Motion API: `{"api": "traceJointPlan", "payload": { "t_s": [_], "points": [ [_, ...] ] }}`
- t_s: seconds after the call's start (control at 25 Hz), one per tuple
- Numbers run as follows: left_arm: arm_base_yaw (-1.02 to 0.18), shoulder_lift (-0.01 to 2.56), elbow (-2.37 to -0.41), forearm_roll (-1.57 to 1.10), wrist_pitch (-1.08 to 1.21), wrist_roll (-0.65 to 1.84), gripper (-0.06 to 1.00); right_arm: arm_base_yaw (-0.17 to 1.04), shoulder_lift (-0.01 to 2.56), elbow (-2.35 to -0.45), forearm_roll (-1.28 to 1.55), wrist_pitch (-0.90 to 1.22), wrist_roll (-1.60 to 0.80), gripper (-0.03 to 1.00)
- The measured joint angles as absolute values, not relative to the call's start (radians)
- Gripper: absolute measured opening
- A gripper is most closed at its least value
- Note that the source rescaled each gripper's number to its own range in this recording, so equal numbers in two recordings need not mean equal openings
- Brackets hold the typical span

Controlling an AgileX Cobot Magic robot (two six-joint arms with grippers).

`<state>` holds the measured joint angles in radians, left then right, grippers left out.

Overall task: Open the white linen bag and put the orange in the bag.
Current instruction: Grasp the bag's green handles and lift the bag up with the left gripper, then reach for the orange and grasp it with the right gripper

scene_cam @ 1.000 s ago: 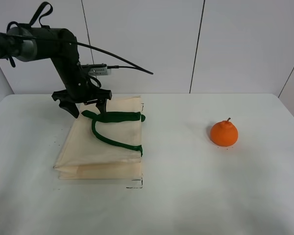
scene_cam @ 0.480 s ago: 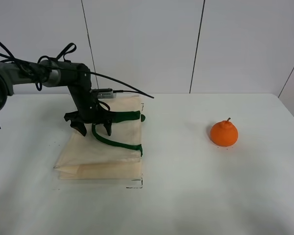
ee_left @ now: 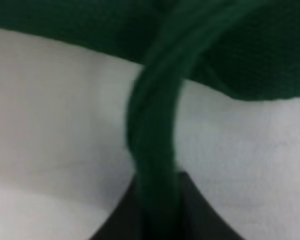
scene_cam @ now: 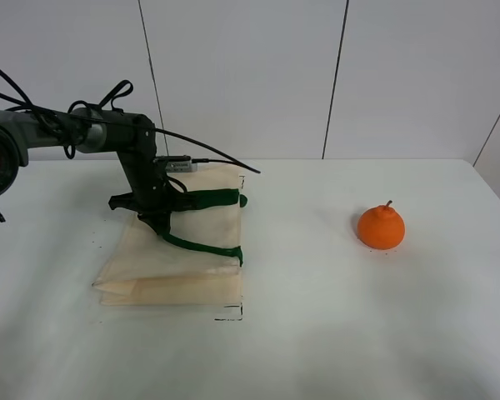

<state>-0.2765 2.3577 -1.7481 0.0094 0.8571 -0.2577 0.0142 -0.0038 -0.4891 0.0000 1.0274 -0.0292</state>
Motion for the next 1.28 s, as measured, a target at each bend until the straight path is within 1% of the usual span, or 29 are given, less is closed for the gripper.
{"api": "traceJointPlan", "payload": {
  "t_s": [0.16, 0.32, 0.68, 0.8, 1.16, 1.28],
  "points": [
    [-0.277, 2.343, -1.750, 0.009, 0.871, -0.264, 0.01, 0.014, -0.004, -0.489, 0.000, 1.027, -0.029, 1.00],
    [-0.278, 2.267, -1.791, 0.008, 0.950, -0.253, 0.01, 0.014, -0.004, -0.489, 0.000, 1.027, -0.029, 1.00],
    [-0.278, 2.022, -2.055, 0.000, 1.174, -0.189, 0.00, 0.014, -0.004, -0.489, 0.000, 1.027, -0.028, 1.00],
    [-0.278, 1.967, -2.120, -0.028, 1.183, -0.160, 0.00, 0.014, -0.004, -0.489, 0.000, 1.027, -0.028, 1.00],
    [-0.304, 1.871, -2.140, -0.055, 1.184, -0.131, 0.00, 0.014, 0.001, -0.489, 0.000, 1.027, -0.022, 1.00],
    [-0.325, 1.870, -2.140, -0.055, 1.184, -0.123, 0.00, 0.014, 0.092, -0.489, -0.007, 1.026, -0.021, 1.00]
  ]
}}
